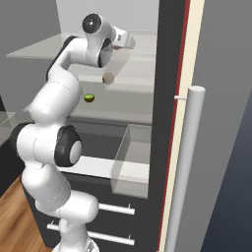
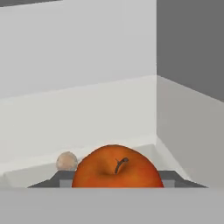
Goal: Pick the apple and kiwi from the fridge and place them on the plate next to the blender to make a fruit smoothie.
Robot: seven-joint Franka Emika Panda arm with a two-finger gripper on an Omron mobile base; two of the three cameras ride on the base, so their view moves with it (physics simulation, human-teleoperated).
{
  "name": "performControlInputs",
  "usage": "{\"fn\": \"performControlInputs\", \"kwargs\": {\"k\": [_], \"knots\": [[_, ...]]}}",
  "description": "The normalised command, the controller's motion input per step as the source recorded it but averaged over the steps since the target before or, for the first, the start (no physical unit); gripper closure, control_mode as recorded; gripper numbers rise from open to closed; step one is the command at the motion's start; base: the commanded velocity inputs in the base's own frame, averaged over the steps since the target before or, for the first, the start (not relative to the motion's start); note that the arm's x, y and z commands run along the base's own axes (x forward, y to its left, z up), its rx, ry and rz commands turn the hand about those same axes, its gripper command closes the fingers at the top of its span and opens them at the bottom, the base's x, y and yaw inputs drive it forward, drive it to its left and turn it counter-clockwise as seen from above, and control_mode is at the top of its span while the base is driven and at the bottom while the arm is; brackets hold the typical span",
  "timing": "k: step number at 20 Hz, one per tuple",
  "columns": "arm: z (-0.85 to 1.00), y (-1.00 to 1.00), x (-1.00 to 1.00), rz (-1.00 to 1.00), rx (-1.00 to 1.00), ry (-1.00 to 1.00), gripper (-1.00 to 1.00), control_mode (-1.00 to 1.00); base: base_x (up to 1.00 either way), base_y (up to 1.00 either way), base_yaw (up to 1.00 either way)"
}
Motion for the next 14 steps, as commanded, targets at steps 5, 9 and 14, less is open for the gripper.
{"fn": "performControlInputs", "kwargs": {"k": [5,9,14], "knots": [[0.18,0.5,-1.0,0.0,-0.05,-0.4,1.0,-1.0,0.0,0.0,0.0],[0.58,0.57,-1.0,0.0,0.0,-0.1,1.0,-1.0,0.0,0.0,0.0],[0.55,0.44,-1.0,0.02,0.02,0.07,1.0,-1.0,0.0,0.0,0.0]]}}
